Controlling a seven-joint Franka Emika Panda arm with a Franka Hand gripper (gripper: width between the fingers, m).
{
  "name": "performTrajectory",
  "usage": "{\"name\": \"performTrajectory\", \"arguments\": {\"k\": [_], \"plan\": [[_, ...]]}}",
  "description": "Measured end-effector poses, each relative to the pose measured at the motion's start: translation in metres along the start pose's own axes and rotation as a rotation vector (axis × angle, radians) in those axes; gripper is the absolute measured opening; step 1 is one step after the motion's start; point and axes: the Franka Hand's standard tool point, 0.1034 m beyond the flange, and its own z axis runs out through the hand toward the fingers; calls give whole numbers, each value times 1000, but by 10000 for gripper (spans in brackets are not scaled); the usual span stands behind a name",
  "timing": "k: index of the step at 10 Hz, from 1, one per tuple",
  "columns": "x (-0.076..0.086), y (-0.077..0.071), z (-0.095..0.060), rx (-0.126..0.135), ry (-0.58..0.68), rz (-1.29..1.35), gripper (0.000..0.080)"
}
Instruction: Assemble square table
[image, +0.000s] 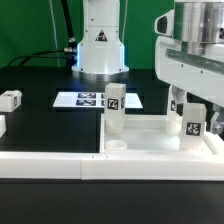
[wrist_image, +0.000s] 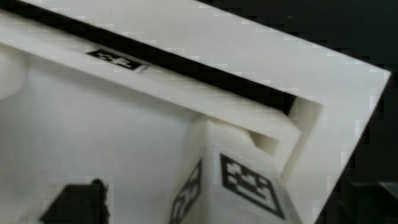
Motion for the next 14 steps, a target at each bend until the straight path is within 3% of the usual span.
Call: {"name": "performTrajectory", "arguments": {"k": [3,12,14], "plan": [[1,-5,-27,36,-10,4,649],[2,-4,-24,34,-7,2,649],[11,16,-37,56,-4,-77,649]]}}
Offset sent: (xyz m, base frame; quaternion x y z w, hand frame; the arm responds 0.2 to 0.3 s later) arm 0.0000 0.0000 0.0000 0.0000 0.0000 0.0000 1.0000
